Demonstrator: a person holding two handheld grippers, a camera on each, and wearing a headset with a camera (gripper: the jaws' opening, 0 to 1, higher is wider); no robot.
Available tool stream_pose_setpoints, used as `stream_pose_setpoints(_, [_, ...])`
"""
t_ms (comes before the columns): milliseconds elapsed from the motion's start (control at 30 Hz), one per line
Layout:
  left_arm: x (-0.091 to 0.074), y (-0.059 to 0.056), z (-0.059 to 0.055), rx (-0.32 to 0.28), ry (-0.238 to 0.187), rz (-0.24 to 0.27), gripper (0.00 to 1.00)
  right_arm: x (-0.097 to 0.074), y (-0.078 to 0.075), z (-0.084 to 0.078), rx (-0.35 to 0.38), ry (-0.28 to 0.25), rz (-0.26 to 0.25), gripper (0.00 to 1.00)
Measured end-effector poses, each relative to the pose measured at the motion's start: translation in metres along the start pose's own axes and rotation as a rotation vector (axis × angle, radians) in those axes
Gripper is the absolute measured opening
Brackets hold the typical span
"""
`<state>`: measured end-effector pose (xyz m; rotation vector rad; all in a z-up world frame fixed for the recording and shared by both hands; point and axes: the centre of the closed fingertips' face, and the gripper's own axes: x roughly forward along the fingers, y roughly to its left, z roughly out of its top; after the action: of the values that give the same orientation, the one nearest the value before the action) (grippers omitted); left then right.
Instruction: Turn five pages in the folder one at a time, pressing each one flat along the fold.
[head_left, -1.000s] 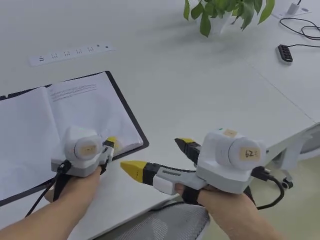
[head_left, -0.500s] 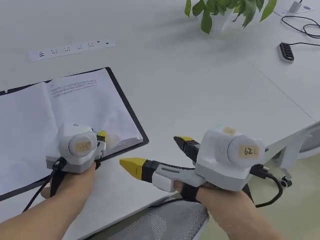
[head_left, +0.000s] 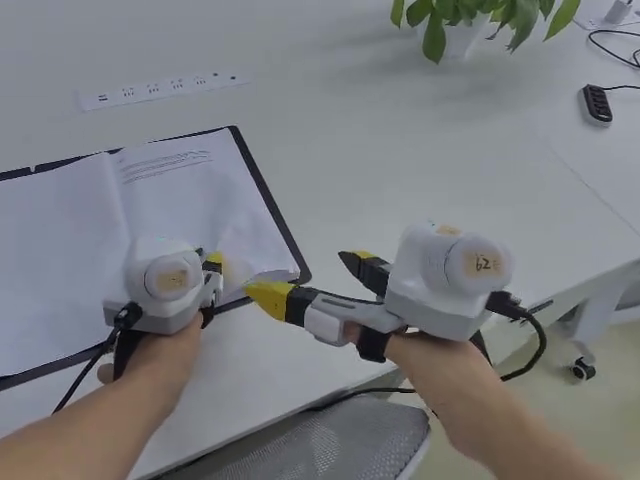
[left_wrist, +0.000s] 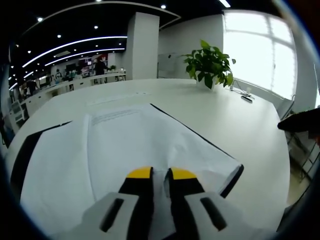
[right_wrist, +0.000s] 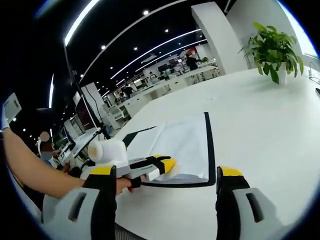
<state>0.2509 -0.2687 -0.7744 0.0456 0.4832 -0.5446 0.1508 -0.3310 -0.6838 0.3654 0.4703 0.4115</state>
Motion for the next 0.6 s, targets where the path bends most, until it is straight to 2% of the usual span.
stream_pose_setpoints(167, [0.001, 0.000, 0.000, -0.015, -0.003, -0.007, 0.08, 0.019, -0.003, -0.002, 0.060, 0.003, 0.040, 0.75])
stream_pose_setpoints(300, [0.002, 0.001, -0.001, -0.016, -0.004, -0.008, 0.08, 0.033, -0.008, -0.010, 0.076, 0.043, 0.053, 0.65])
stream_pose_setpoints(400, [0.004, 0.002, -0.001, -0.017, -0.004, -0.007, 0.08, 0.040, -0.014, -0.017, 0.123, 0.073, 0.052, 0.62])
stream_pose_setpoints(600, [0.006, 0.003, -0.002, -0.016, -0.008, -0.008, 0.08, 0.047, -0.018, -0.029, 0.267, 0.107, 0.043, 0.57])
